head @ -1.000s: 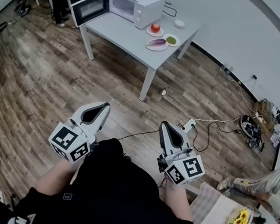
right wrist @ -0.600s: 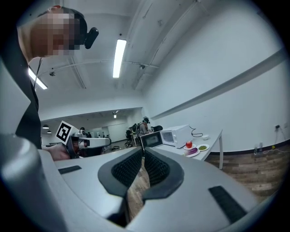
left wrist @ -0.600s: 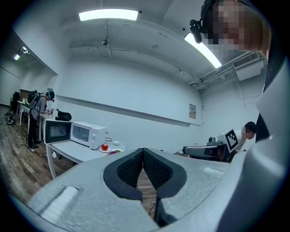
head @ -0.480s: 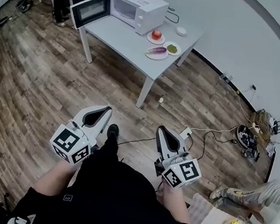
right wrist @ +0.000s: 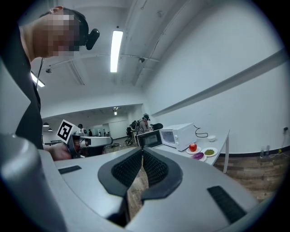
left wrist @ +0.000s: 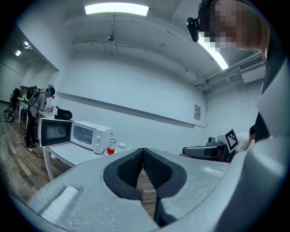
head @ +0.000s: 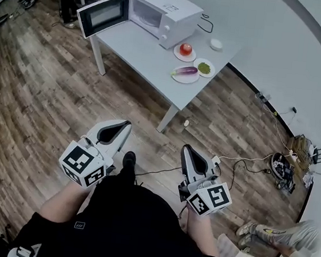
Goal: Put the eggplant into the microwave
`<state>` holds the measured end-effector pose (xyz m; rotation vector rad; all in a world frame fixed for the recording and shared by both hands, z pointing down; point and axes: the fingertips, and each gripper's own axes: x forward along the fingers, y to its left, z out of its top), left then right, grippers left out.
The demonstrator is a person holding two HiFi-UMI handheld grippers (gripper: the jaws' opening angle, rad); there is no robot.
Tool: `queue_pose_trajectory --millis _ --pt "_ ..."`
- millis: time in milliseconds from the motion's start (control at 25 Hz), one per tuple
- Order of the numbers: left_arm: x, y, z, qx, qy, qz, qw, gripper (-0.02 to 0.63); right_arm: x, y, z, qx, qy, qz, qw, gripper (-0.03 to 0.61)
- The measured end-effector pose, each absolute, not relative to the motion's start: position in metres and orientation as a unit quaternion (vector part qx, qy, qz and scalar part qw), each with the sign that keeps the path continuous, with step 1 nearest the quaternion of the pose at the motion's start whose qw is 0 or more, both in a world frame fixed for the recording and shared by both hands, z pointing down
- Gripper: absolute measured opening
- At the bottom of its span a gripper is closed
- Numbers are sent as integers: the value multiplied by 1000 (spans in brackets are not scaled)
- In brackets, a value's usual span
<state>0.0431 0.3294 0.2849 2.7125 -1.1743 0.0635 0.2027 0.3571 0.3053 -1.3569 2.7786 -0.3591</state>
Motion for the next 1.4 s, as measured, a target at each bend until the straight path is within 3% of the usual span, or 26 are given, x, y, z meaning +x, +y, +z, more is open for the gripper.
queue_pose_trajectory --millis 600,1400 --pt "0 172 279 919 -380 23 98 9 162 197 299 -457 882 -112 -8 18" --pt "52 29 301 887 -444 26 126 9 231 28 336 -437 894 -86 -56 18"
